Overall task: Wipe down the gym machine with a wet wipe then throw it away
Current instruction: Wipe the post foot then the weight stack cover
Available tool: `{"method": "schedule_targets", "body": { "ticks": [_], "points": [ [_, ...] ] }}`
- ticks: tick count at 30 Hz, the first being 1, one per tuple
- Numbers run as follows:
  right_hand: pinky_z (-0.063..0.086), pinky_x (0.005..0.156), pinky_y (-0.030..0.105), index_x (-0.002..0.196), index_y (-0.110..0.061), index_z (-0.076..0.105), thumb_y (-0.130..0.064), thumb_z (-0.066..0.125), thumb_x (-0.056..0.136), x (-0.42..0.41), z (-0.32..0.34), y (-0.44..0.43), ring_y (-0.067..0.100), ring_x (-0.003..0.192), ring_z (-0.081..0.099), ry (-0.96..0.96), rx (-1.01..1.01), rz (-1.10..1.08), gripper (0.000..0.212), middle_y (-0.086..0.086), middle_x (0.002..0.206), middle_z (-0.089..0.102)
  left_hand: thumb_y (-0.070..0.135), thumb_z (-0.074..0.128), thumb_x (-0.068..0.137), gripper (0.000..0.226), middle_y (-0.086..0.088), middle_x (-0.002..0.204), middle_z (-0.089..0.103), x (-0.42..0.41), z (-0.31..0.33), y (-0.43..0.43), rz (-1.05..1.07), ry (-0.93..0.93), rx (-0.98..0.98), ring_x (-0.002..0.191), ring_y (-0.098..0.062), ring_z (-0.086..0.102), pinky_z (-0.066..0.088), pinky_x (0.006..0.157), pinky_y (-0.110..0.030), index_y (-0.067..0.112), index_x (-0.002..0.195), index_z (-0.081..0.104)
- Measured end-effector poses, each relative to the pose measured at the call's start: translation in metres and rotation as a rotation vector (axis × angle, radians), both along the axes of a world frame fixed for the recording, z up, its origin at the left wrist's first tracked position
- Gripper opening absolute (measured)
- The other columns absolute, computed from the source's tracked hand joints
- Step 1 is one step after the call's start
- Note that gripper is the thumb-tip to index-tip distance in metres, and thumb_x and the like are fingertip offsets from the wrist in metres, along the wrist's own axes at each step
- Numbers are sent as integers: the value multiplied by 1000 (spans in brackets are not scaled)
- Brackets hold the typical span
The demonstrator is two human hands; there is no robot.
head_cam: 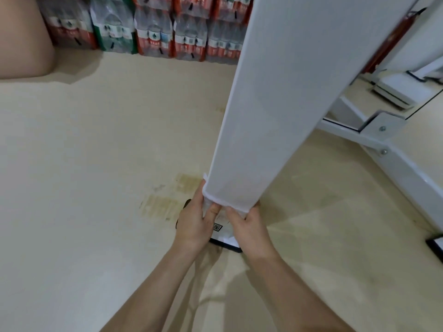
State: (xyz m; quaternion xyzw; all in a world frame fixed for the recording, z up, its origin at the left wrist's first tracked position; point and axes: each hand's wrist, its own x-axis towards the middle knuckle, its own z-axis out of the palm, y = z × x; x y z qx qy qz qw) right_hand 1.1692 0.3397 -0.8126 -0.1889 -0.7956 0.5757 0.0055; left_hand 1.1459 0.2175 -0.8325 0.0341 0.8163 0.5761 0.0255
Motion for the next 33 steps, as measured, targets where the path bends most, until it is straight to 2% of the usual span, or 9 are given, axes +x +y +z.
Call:
{"method": "schedule_targets", "body": {
  "ticks": [3,5,10,14,19,23,26,30,33],
  "points": [
    [50,88,23,135,-21,41,-20,71,85,-3,43,-9,4,105,62,194,-13,-92,58,-11,114,64,46,57,93,50,21,101,66,-3,38,-2,18,125,9,87,-7,64,47,71,-15,34,140,44],
    [44,91,17,143,-17,34,-18,66,90,0,80,-14,2,112,57,380,54,-131,62,-8,124,60,43,55,95,50,22,105,66,-8,79,-2,23,277,13,85,-5,64,48,74,-19,33,142,43],
    [42,106,33,150,-4,20,-20,54,97,-17,145,-7,15,127,51,773,193,-141,65,7,141,50,34,46,101,50,38,107,55,-28,177,5,43,649,86,98,17,55,42,80,-6,20,148,37],
    [41,106,40,151,-18,25,-34,52,94,-15,113,-4,9,129,49,621,137,-128,66,-4,141,52,37,40,100,48,37,112,58,-24,153,18,79,530,223,98,18,57,40,75,-2,23,146,40],
    [47,99,41,147,-30,32,-36,58,88,-2,78,-1,0,115,56,418,94,-40,64,-18,127,59,34,41,101,40,37,103,63,-3,89,4,3,222,143,93,13,61,42,71,-3,28,139,48],
    [41,106,39,151,-16,24,-28,55,90,-10,130,-4,11,129,48,606,150,-91,70,-3,142,49,32,50,99,36,24,100,68,-4,122,2,45,287,145,92,3,64,42,72,-6,25,135,53],
    [40,108,36,153,-12,15,-25,51,97,-20,152,-3,15,133,46,733,128,-96,68,3,147,45,28,55,98,50,27,127,58,-9,169,12,108,447,214,114,9,55,42,90,-8,24,146,41],
    [41,88,9,154,-23,20,-40,48,92,-3,109,-5,5,116,58,479,92,-78,70,-12,126,62,32,60,94,57,41,123,52,-8,166,21,122,427,214,115,16,51,41,91,-8,28,146,37],
    [40,106,28,153,-28,16,-35,53,91,-3,100,-8,11,131,47,464,52,-58,73,-6,145,46,44,58,91,45,31,114,63,-2,130,8,75,251,74,105,10,59,49,92,-26,33,135,49]
  ]
}}
